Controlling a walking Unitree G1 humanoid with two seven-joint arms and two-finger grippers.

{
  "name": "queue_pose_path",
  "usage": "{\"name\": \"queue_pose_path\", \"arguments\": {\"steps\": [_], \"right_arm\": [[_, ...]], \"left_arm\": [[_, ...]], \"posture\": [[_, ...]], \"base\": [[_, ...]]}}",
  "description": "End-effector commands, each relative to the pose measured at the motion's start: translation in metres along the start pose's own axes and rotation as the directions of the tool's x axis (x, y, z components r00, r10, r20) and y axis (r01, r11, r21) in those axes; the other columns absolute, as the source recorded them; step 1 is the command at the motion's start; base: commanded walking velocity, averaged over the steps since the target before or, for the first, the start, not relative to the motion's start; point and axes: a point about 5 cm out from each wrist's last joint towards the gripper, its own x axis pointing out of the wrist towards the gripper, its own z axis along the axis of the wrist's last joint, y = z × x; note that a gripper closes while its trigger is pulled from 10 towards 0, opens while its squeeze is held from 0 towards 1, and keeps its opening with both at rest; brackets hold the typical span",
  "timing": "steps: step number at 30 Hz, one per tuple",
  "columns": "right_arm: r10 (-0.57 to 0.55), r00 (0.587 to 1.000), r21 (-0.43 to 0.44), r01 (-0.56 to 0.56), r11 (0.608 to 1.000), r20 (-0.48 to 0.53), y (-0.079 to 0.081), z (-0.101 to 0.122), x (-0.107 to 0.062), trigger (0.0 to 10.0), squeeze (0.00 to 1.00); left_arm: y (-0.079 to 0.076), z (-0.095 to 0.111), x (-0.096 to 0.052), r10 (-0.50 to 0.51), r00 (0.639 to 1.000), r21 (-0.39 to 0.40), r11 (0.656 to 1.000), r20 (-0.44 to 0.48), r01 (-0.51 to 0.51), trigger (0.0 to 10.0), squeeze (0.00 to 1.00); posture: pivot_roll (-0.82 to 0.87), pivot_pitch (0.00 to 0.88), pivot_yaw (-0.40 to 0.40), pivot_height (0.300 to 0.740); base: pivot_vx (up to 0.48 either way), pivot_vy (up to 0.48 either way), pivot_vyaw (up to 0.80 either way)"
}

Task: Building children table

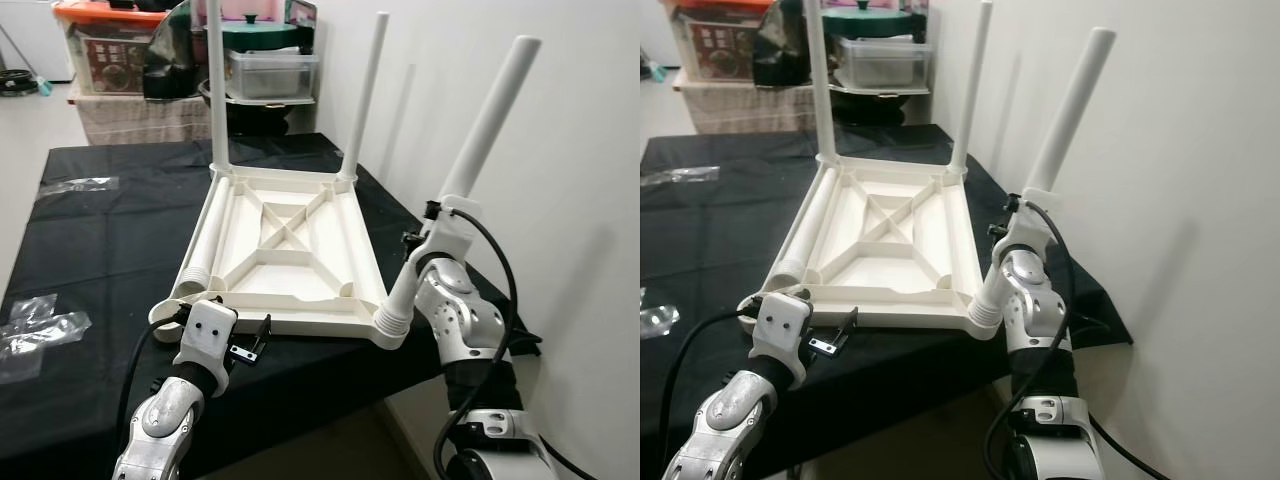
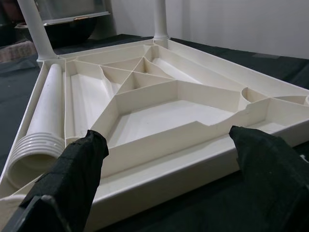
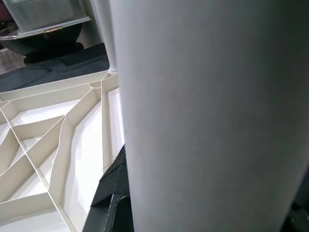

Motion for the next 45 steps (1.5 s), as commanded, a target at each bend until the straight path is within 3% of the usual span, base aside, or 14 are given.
{"name": "queue_pose_path", "arguments": {"steps": [1, 11, 18, 28, 33, 45], "right_arm": [[-0.099, 0.944, -0.078, 0.078, 0.994, -0.314, -0.021, -0.076, -0.001, 10.0, 0.0], [-0.174, 0.966, -0.114, 0.154, 0.981, -0.19, -0.036, -0.066, -0.001, 10.0, 0.0], [-0.186, 0.969, -0.09, 0.173, 0.981, -0.166, -0.04, -0.063, -0.002, 10.0, 0.0], [-0.094, 0.99, -0.212, 0.114, 0.971, 0.103, -0.05, -0.046, -0.018, 10.0, 0.0], [-0.079, 0.989, -0.236, 0.107, 0.966, 0.123, -0.049, -0.045, -0.019, 10.0, 0.0], [-0.127, 0.973, -0.184, 0.163, 0.969, 0.195, -0.052, -0.039, -0.023, 10.0, 0.0]], "left_arm": [[-0.002, -0.002, 0.001, -0.012, 1.0, 0.01, 1.0, -0.008, 0.012, 10.0, 0.0], [-0.002, -0.003, -0.001, -0.009, 1.0, 0.011, 1.0, -0.011, 0.009, 10.0, 0.0], [-0.001, -0.004, -0.001, -0.006, 1.0, 0.013, 1.0, -0.011, 0.007, 10.0, 0.0], [0.001, -0.004, 0.0, -0.001, 1.0, 0.016, 1.0, -0.009, 0.001, 10.0, 0.0], [0.001, -0.003, 0.0, -0.001, 1.0, 0.016, 1.0, -0.009, 0.001, 10.0, 0.0], [0.003, -0.003, 0.0, -0.001, 1.0, 0.021, 1.0, -0.007, 0.002, 10.0, 0.0]], "posture": [[0.04, 0.0, -0.088, 0.74], [0.04, 0.0, -0.083, 0.74], [0.03, 0.0, -0.081, 0.74], [0.03, 0.0, -0.074, 0.74], [0.03, 0.0, -0.07, 0.74], [0.04, 0.0, -0.069, 0.74]], "base": [[0.0, 0.0, 0.0], [0.0, 0.0, 0.0], [0.0, 0.0, 0.0], [0.0, 0.0, 0.0], [0.0, 0.0, 0.0], [0.0, 0.0, 0.0]]}}
